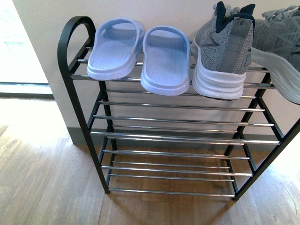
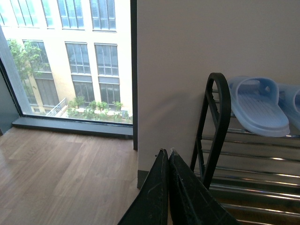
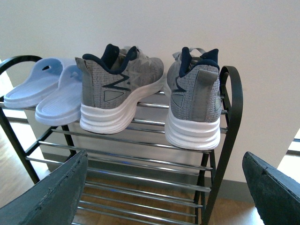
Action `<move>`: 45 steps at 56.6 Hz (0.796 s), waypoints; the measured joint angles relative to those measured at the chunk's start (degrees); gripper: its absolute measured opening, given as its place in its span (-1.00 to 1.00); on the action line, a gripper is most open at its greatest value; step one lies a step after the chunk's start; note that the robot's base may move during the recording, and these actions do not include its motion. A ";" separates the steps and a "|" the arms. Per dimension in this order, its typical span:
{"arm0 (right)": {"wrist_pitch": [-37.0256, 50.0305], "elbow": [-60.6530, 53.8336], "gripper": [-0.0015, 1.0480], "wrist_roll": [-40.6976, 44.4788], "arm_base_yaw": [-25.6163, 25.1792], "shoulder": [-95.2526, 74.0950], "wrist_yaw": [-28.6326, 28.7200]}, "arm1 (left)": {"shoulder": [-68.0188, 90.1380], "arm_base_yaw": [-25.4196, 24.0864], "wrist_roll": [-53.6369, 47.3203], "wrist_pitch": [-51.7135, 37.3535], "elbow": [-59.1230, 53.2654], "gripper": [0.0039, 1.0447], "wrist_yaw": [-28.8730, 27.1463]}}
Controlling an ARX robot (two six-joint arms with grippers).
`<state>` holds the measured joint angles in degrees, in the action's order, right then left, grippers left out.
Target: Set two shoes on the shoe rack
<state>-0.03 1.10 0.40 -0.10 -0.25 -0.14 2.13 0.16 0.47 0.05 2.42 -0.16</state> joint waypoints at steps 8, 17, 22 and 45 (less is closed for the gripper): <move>0.00 0.00 0.82 -0.02 0.00 0.02 0.09 | -1.14 -0.02 -0.02 0.04 -1.60 -0.99 0.17; 0.00 0.00 0.82 -0.02 0.00 0.02 0.11 | -1.25 -0.02 0.02 0.02 -1.60 -0.95 0.15; 0.00 0.00 0.82 0.00 0.00 0.02 0.11 | -1.25 -0.02 -0.02 0.02 -1.60 -0.57 0.15; 0.00 0.00 0.82 0.00 0.00 0.00 0.11 | -1.27 -0.02 -0.09 0.00 -1.60 0.86 0.15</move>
<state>-0.03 1.10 0.40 -0.10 -0.25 -0.03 0.86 0.14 0.38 0.05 0.82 -0.01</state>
